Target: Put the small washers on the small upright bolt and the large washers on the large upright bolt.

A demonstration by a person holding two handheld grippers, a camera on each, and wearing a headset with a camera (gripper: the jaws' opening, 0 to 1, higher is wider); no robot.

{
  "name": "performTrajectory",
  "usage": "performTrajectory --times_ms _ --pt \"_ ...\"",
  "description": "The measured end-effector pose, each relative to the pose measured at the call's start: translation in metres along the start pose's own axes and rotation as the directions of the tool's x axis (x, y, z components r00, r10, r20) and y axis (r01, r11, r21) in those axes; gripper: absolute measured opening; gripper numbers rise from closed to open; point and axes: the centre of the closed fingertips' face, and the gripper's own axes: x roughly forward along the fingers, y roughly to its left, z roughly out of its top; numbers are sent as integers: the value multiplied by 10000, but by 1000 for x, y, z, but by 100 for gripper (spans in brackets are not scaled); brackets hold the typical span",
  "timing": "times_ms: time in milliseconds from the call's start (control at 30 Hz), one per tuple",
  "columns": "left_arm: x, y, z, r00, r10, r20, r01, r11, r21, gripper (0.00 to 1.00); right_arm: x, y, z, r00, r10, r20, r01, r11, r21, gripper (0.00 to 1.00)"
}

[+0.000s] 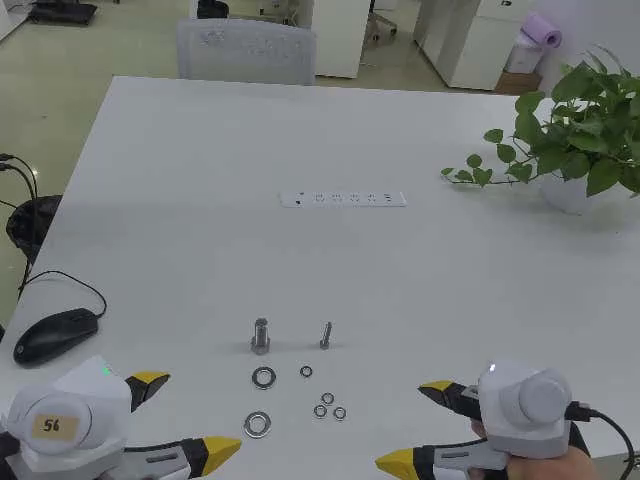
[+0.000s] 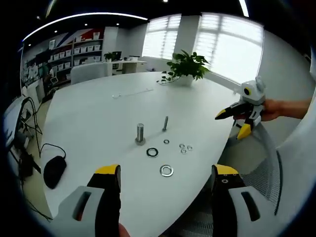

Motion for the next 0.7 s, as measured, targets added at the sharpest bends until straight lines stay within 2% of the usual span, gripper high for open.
performTrajectory --times_ms 700 --pt "0 0 -2 10000 16 -82 -16 10000 -2 75 1 4 -4 9998 117 -149 -119 9998 -158 77"
